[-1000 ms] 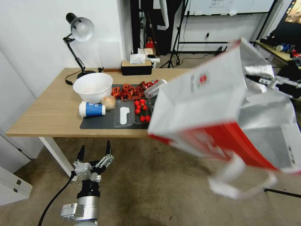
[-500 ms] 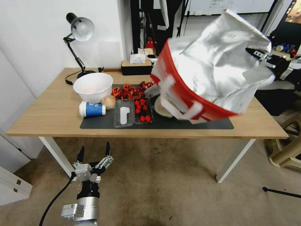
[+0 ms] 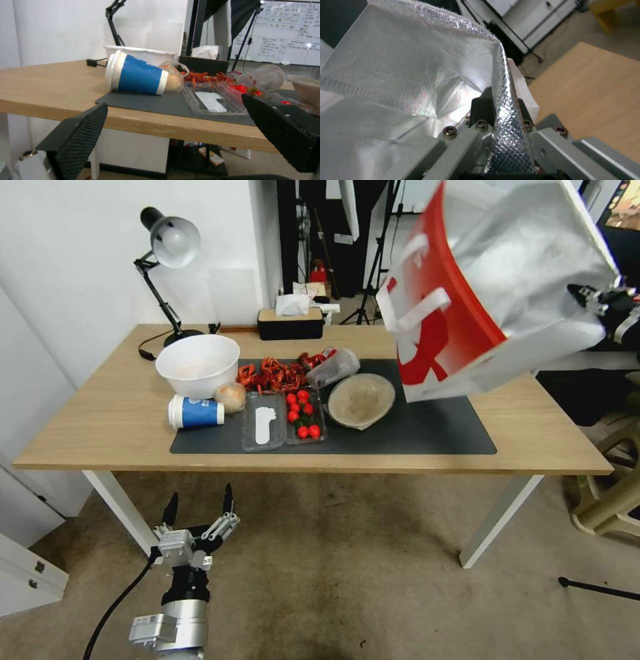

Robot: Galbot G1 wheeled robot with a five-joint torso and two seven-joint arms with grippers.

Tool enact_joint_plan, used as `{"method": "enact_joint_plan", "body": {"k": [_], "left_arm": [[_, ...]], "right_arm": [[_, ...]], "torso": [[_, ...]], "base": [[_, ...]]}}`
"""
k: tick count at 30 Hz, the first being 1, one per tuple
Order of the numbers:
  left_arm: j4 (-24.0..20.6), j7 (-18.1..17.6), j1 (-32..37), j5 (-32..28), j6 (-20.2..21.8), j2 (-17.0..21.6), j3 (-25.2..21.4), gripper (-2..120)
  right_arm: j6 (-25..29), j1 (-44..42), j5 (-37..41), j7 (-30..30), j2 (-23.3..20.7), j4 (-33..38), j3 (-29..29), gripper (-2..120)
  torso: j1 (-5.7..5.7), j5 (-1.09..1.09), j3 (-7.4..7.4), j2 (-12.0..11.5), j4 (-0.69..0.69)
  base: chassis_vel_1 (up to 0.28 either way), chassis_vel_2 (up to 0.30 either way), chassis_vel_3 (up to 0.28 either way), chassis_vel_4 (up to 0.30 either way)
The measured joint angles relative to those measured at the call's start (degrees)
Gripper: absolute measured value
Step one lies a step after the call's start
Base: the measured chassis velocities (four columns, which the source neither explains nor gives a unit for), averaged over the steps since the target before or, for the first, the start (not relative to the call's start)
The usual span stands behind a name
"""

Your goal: Pick up the food delivery bag from the floor and place it on the table.

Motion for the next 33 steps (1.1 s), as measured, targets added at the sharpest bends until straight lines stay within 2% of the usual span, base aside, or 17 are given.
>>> {"method": "enact_joint_plan", "body": {"k": [9,17,33], "left_arm": [[0.0,-0.21,0.01,-0.18,-0.05,0.44,-0.43,100],[0.36,-0.27,-0.29,-0.13,0.06,0.4,-0.35,100],[0.92,-0.32,-0.96,0.17,0.54,0.02,0.1,100]], "right_arm": [[-0.18,4.15,-2.29,3.98,3.47,-1.32,-5.14,0],[-0.91,8.59,-3.39,7.06,4.78,-3.02,-8.65,0],[-2.45,10.29,-3.97,8.78,4.02,-3.92,-9.78,0]], "torso": [[0.0,-0.02,0.0,0.0,0.0],[0.0,-0.02,0.0,-0.01,0.0],[0.0,0.0,-0.01,-0.01,0.0]], "base": [[0.0,0.0,0.0,0.0],[0.0,0.0,0.0,0.0],[0.0,0.0,0.0,0.0]]}}
